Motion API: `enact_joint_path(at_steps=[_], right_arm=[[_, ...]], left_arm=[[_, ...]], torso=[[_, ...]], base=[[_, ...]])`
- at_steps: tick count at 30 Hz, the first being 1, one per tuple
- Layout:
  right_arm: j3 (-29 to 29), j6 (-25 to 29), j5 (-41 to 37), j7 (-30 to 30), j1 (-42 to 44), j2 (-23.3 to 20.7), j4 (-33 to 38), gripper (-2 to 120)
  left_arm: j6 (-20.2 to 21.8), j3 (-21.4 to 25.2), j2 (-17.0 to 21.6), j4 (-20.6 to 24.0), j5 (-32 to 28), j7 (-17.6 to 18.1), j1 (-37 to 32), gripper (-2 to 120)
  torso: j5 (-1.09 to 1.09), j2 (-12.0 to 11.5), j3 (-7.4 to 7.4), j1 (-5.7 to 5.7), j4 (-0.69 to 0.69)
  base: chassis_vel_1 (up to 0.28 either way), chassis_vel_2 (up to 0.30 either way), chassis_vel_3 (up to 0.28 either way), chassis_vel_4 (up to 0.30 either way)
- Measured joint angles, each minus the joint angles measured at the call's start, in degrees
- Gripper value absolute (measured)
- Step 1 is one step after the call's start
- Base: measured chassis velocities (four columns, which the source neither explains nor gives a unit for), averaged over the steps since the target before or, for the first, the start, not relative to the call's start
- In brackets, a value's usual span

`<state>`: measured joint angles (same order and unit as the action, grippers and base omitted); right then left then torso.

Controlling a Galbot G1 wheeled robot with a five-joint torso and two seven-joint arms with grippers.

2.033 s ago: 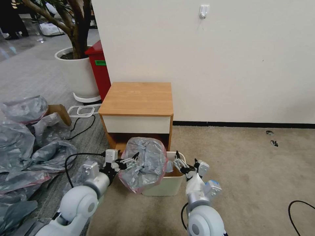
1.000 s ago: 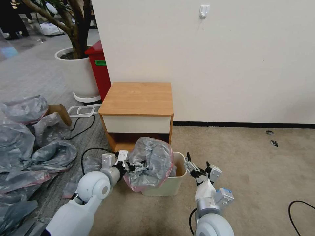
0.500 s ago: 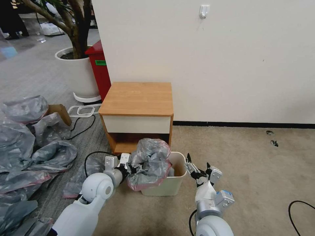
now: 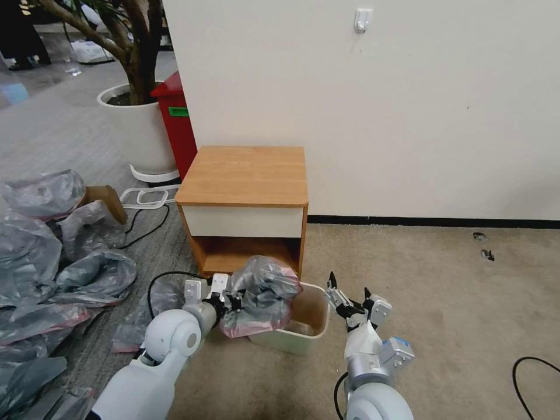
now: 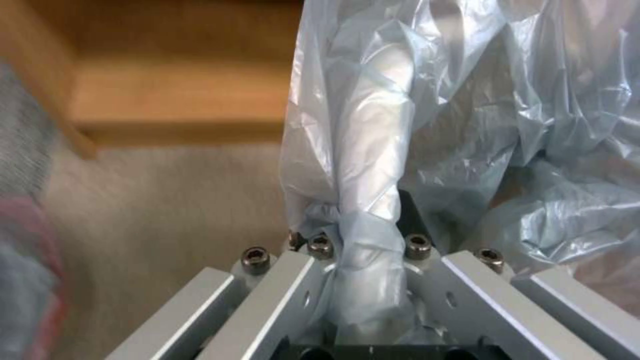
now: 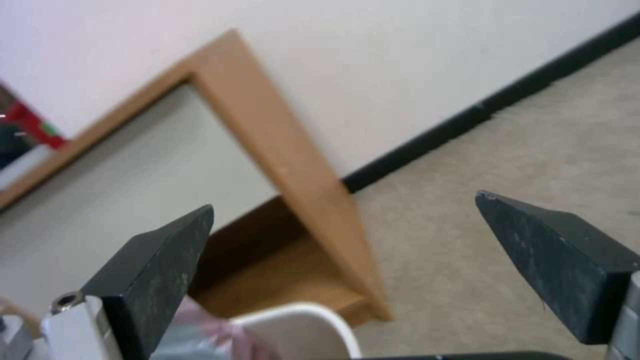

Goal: Pick up the garbage bag from the table and place it over the trash can.

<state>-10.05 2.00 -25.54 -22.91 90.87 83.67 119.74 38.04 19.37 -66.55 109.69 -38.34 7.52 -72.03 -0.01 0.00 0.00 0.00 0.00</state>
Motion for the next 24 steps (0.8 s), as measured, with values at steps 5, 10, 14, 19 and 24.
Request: enact_joint_path(at_steps=[5, 10, 14, 19, 24], right_arm=[[2.0, -2.5, -0.6, 6.2, 0.1, -1.2, 3.3, 100], [5.8, -9.2, -4.7, 12.9, 0.2, -4.0, 7.8, 100], [8.4, -16.0, -8.2, 13.5, -2.5, -5.2, 8.1, 100], [8.8, -20.3, -10.4, 11.9, -6.5, -5.6, 5.6, 100], [7.3, -21.6, -13.0, 11.7, -9.1, -7.0, 3.4, 100]], left_arm=[[-6.4, 2.8, 0.9, 4.0, 3.2, -0.9, -4.0, 3], [-12.0, 5.3, 1.2, 8.3, 5.4, -2.6, -8.8, 3], [-15.6, 6.4, 0.9, 12.1, 5.9, -4.3, -12.7, 3], [-17.1, 6.8, 0.7, 15.8, 6.9, -5.3, -15.7, 3], [-17.5, 7.2, 0.7, 18.6, 7.1, -6.2, -17.8, 3]], torso=[[0.02, 0.0, 0.0, 0.0, 0.0], [0.02, 0.0, -0.01, 0.0, 0.01], [0.02, 0.0, -0.01, 0.0, 0.01], [0.01, 0.0, 0.0, 0.0, 0.01], [0.02, 0.0, 0.0, 0.0, 0.01]], base=[[0.0, 0.0, 0.0, 0.0], [0.0, 0.0, 0.0, 0.0], [0.0, 0.0, 0.0, 0.0], [0.0, 0.0, 0.0, 0.0], [0.0, 0.0, 0.0, 0.0]])
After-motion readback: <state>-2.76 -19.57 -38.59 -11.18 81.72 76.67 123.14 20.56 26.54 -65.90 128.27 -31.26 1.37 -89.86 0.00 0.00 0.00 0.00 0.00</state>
